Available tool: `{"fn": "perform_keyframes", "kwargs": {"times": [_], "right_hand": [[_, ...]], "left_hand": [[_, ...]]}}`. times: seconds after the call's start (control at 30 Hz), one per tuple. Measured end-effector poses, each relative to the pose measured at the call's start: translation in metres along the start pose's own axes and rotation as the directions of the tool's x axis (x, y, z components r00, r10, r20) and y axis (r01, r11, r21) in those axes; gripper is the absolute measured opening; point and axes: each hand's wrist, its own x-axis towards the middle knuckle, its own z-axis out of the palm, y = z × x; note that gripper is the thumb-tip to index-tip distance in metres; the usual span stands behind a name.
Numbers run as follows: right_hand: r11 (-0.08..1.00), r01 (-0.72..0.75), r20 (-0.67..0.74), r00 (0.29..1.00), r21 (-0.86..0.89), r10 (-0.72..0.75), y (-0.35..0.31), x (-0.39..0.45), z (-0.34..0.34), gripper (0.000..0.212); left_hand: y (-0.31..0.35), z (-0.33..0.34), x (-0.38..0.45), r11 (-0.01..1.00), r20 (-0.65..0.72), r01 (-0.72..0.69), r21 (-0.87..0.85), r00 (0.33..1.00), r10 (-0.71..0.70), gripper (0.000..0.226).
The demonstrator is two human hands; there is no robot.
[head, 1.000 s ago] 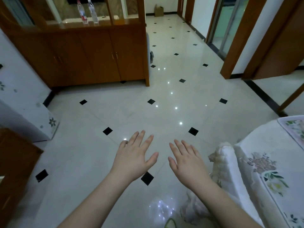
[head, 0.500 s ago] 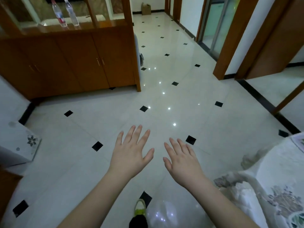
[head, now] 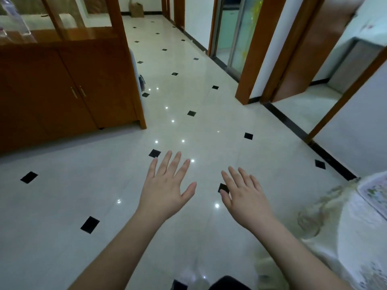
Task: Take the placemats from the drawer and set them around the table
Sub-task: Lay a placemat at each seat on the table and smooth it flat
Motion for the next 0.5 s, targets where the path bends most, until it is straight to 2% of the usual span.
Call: {"fn": "perform_keyframes", "kwargs": {"times": [0.2,0.5], "right_hand": [[0.989,-0.139,-0.005,0.99,0.042,0.14,0.051,0.045,0.0,0.059],[0.956,-0.28,-0.026,0.959,0.084,0.283,0.195,0.108,-0.01,0.059]], "left_hand": [[0.041,0.021,0.091,0.989,0.057,-0.143,-0.037,0.988,0.145,0.079],[0.145,0.023,0.241,0.958,0.065,-0.276,-0.08,0.957,0.282,0.078]]}}
